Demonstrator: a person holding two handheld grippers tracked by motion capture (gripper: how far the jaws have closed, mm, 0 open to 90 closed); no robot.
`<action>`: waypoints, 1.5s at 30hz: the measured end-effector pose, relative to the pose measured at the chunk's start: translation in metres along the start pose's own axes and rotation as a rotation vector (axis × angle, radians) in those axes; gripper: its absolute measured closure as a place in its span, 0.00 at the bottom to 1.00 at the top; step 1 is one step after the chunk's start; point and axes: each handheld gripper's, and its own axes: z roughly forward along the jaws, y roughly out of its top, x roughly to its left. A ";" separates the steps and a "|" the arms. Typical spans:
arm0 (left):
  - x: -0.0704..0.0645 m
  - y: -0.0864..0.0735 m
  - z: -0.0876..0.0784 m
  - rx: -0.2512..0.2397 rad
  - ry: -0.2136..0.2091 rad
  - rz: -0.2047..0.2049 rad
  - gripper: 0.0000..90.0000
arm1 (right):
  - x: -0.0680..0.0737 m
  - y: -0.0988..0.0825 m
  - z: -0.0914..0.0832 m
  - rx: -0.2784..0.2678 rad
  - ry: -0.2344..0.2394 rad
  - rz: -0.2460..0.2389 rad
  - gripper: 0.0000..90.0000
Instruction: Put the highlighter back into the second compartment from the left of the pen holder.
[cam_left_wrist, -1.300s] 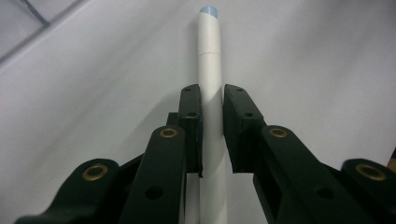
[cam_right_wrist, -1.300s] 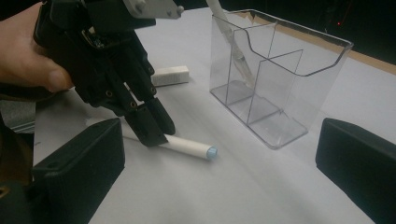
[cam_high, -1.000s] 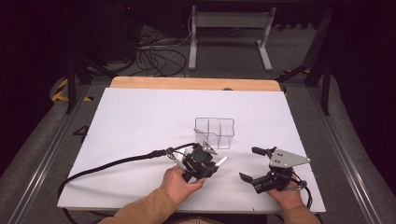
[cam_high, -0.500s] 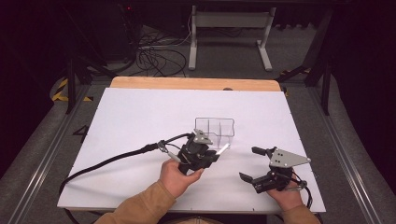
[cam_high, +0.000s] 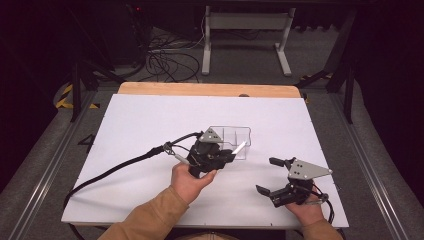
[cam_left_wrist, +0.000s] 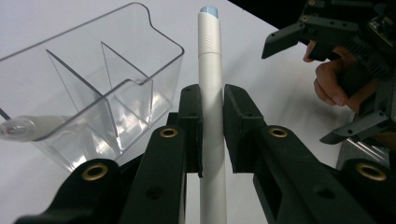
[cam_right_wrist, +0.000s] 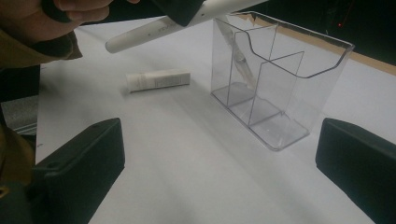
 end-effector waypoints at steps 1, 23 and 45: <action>0.001 0.001 0.000 -0.005 -0.003 0.002 0.87 | 0.000 0.000 0.000 0.000 0.000 0.000 0.02; 0.020 0.019 -0.009 -0.200 0.007 0.059 0.87 | 0.001 0.000 0.002 0.010 0.008 -0.006 0.02; 0.046 0.031 0.005 -0.346 -0.080 0.028 0.87 | 0.003 -0.002 0.004 0.018 0.021 -0.008 0.02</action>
